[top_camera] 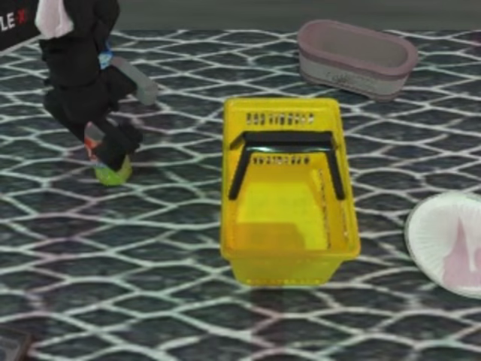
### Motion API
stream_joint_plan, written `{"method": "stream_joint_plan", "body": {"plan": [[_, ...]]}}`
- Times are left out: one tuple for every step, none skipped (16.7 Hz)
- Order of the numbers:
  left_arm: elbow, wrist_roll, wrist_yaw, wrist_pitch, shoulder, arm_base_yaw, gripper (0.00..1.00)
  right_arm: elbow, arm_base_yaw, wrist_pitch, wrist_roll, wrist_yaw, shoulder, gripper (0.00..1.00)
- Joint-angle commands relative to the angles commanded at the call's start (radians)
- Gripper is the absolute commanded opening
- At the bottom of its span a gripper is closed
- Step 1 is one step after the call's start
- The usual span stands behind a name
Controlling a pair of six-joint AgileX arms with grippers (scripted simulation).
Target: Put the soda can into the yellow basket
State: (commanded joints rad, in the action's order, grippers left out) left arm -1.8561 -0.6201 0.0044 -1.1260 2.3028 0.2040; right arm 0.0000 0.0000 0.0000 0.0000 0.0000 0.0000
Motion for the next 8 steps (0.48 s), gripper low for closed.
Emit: {"method": "stream_joint_plan", "body": {"plan": [[0.000,0.000,0.000,0.000,0.000,0.000,0.47,0.000,0.000,0.000,0.000,0.000,0.000,1.00],[0.000,0.000,0.000,0.000,0.000,0.000,0.40,0.000,0.000,0.000,0.000,0.000,0.000,1.00],[0.000,0.000,0.000,0.000,0.000,0.000,0.32,0.000,0.000,0.000,0.000,0.000,0.000,1.00],[0.000,0.000,0.000,0.000,0.000,0.000,0.25,0.000,0.000,0.000,0.000,0.000,0.000,1.00],[0.000,0.000,0.000,0.000,0.000,0.000,0.17,0.000,0.000,0.000,0.000,0.000,0.000,1.00],[0.000,0.000,0.000,0.000,0.000,0.000,0.10,0.000,0.000,0.000,0.000,0.000,0.000,1.00],[0.000,0.000,0.000,0.000,0.000,0.000,0.02,0.000,0.000,0.000,0.000,0.000,0.000,1.00],[0.000,0.000,0.000,0.000,0.000,0.000,0.00,0.000,0.000,0.000,0.000,0.000,0.000,1.00]]}}
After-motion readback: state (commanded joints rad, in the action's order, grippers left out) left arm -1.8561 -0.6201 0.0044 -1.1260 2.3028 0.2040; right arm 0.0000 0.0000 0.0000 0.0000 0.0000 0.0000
